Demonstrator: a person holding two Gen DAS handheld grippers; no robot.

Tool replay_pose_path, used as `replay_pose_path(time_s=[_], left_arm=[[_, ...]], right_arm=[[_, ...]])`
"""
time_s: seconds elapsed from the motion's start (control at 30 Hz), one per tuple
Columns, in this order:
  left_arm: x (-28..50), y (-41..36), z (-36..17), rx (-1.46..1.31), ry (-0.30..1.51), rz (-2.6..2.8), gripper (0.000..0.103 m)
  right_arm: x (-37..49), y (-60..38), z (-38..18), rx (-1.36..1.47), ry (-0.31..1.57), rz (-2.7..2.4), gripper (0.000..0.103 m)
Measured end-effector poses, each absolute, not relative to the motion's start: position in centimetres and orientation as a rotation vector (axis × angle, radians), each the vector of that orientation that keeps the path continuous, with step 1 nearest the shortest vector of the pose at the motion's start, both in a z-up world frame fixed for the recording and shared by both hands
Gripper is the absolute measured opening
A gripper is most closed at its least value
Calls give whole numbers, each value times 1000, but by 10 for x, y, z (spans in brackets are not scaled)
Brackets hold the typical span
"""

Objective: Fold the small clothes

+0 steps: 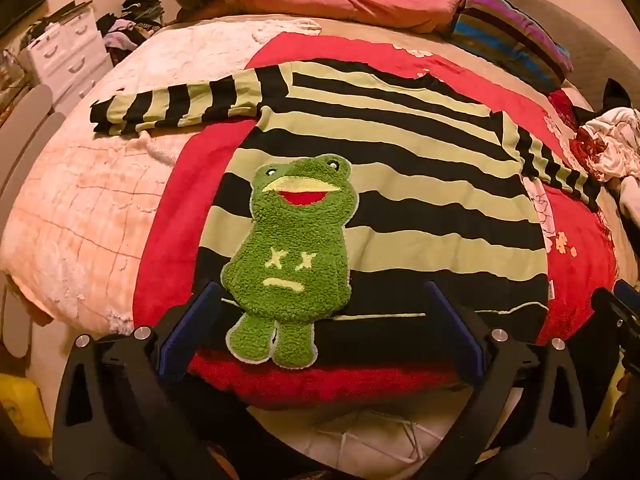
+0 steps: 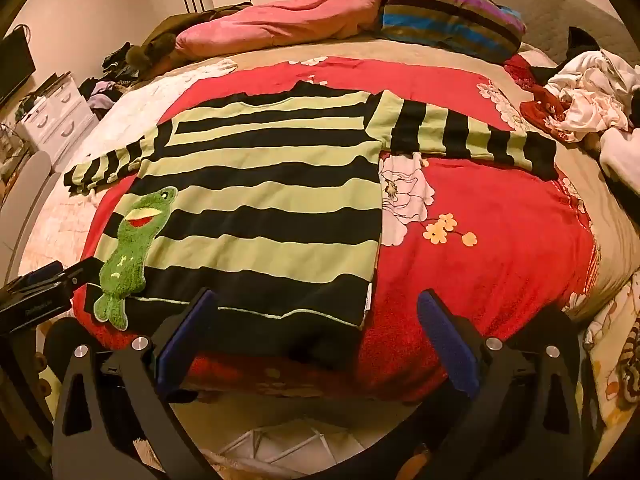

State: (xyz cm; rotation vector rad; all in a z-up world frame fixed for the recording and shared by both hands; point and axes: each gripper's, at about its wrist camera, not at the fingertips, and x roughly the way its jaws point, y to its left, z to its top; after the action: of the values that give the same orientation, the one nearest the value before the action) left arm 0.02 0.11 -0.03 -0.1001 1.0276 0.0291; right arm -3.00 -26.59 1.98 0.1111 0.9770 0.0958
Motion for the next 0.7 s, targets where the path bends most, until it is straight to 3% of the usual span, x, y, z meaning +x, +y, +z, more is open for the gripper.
replay_pose_path(time_s=[0.7], left_arm=[[0, -7, 1, -74, 1021, 22, 95]], right_arm=[[-30, -264, 22, 72, 981, 85, 99]])
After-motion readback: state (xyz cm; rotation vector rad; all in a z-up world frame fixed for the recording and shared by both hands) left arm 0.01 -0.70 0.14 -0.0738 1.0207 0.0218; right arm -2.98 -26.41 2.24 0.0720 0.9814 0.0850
